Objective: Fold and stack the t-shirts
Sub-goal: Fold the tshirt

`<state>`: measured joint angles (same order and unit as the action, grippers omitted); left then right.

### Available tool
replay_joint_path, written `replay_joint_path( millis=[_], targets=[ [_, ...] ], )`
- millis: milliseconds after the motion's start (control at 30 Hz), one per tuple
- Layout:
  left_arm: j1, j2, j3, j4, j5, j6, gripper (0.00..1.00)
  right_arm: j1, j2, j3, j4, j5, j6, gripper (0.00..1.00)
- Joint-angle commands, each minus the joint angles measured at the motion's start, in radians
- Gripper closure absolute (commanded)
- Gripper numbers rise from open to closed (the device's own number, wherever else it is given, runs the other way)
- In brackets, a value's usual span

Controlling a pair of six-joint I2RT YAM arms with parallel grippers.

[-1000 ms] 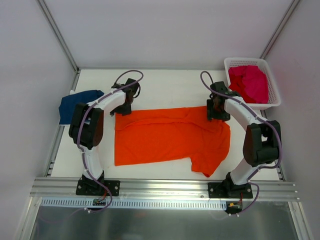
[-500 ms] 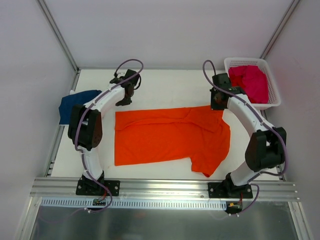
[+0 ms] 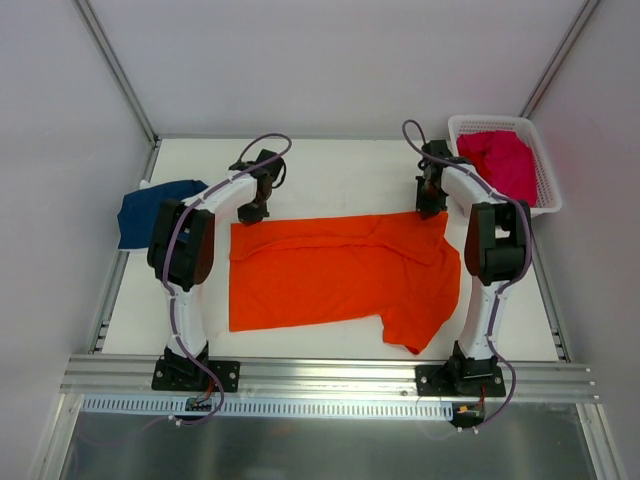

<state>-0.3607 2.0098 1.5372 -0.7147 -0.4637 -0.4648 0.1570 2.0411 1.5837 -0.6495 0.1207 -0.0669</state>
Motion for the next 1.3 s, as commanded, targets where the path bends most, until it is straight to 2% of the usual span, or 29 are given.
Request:
replay_joint_path(
  millis=[0, 300, 800, 933, 1033, 1133, 1167, 1200, 1267],
  targets=[
    [-0.006, 0.015, -0.014, -0.011, 0.028, -0.014, 1.00, -0.030, 0.033, 0.082, -0.047, -0.004, -0.008, 1.00],
    [0.029, 0.056, -0.040, -0.011, 0.082, -0.011, 1.00, -0.120, 0.154, 0.222, -0.168, 0.060, -0.042, 1.00],
    [0.054, 0.047, -0.088, 0.012, 0.068, -0.012, 1.00, -0.149, 0.202, 0.233, -0.196, 0.085, -0.068, 1.00],
    [0.052, -0.023, -0.074, 0.018, 0.030, -0.011, 1.00, -0.149, 0.139, 0.219, -0.154, 0.102, -0.076, 1.00],
    [0.049, -0.095, -0.033, 0.023, 0.000, -0.011, 1.00, -0.149, 0.021, 0.168, -0.081, 0.071, -0.077, 0.99],
    [0.034, -0.184, 0.020, 0.023, -0.055, -0.012, 0.99, -0.145, -0.145, 0.108, -0.021, 0.047, -0.057, 0.81],
    [0.026, -0.207, 0.029, 0.024, -0.073, -0.011, 0.91, -0.143, -0.191, 0.095, -0.009, 0.036, -0.057, 0.66],
    [0.000, -0.235, 0.035, 0.026, -0.119, -0.011, 0.63, -0.136, -0.279, 0.081, -0.009, 0.030, -0.057, 0.60],
    [-0.035, -0.307, 0.028, 0.026, -0.160, -0.003, 0.27, -0.123, -0.372, 0.030, -0.022, 0.013, -0.057, 0.48]
  ],
)
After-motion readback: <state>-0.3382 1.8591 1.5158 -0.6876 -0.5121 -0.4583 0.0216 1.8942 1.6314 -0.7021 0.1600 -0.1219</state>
